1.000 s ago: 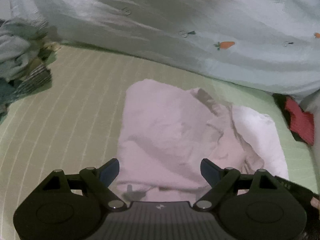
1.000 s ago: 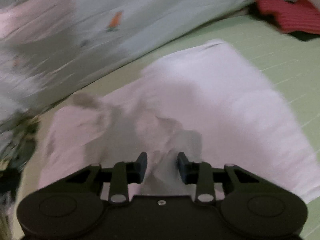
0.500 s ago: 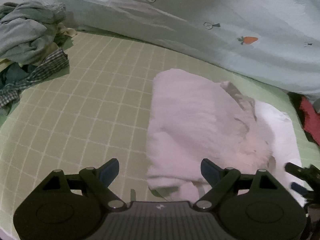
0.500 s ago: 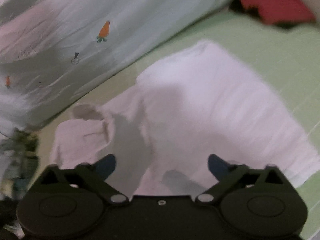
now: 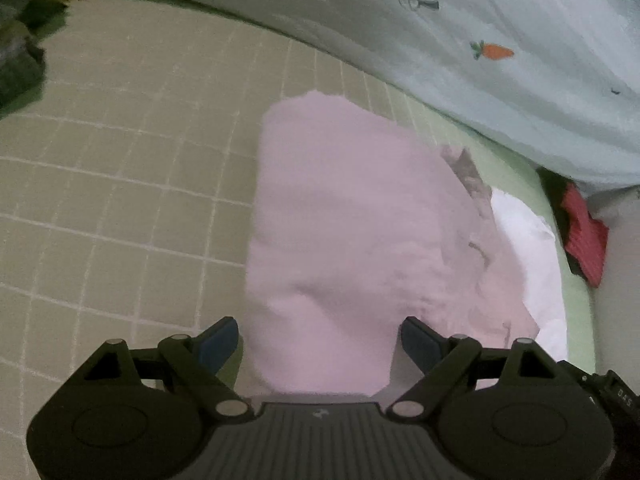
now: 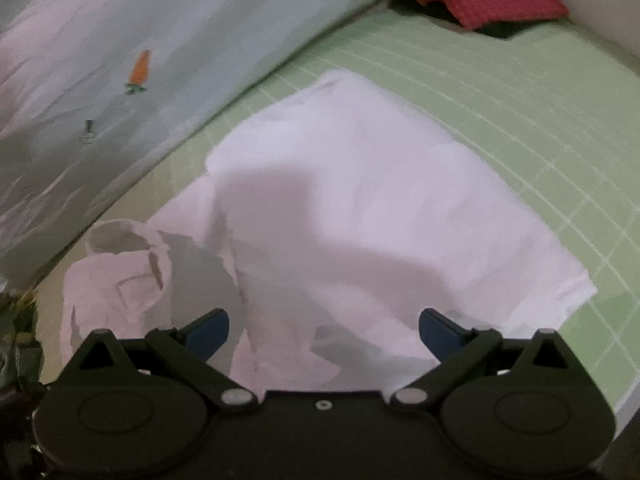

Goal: Fold clothes
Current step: 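Release the folded edge with the right gripper, then grasp the shirt end with the left gripper and fold it lengthwise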

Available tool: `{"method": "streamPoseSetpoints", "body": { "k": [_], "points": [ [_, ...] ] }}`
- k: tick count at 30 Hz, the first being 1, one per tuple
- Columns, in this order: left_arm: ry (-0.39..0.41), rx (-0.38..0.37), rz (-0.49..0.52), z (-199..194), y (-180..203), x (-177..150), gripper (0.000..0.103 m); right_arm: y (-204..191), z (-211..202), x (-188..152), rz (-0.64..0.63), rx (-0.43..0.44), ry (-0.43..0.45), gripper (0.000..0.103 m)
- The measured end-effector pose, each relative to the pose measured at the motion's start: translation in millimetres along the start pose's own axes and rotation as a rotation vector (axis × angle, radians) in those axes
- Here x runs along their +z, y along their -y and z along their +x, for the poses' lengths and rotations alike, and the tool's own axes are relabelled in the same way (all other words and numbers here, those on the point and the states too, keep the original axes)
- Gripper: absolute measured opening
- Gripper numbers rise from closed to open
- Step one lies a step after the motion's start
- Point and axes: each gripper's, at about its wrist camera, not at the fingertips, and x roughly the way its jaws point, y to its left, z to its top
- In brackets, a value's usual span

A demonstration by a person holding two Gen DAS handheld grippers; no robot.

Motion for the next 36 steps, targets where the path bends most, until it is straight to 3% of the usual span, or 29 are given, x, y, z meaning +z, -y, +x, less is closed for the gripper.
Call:
{"method": "streamPoseSetpoints", "body": {
  "k": [6, 9, 11, 14, 18, 24, 30, 36],
  "points": [
    [-0.049, -0.089, -0.083, 9.6, -16.5, 4.3, 0.084, 6.0, 1.1, -6.0, 0.063, -0.026, -0.005, 0.102],
    [-0.051, -0.125, -0.135, 5.6, -23.3, 4.4, 0.064, 8.5, 0.4, -7.8, 0.093, -0.018, 0.005, 0.102],
    [-0.052, -0.150, -0.170, 2.9, -27.9, 4.4, 0.043, 11.1, 0.0, -6.4, 0.105, -0.003, 0.019, 0.102],
    [-0.047, -0.188, -0.222, -2.5, -33.6, 3.9, 0.026, 17.3, -0.4, -3.1, 0.132, 0.030, 0.038, 0.102],
    [0.031, -0.223, -0.244, -28.9, -16.0, -3.3, 0.021, 32.0, 0.5, 5.2, 0.196, 0.113, 0.061, 0.102],
    [0.115, -0.206, -0.107, -57.1, 64.4, -4.3, 0.018, 58.5, -2.1, 22.9, 0.217, 0.190, 0.084, 0.102],
    [0.146, -0.123, -0.004, -52.5, 145.9, -19.0, 0.016, 100.4, -7.1, 44.8, 0.224, 0.235, 0.061, 0.102],
    [0.147, -0.082, 0.003, -22.1, 195.5, -36.0, 0.016, 141.2, -11.3, 67.0, 0.187, 0.251, 0.038, 0.102]
  ]
}}
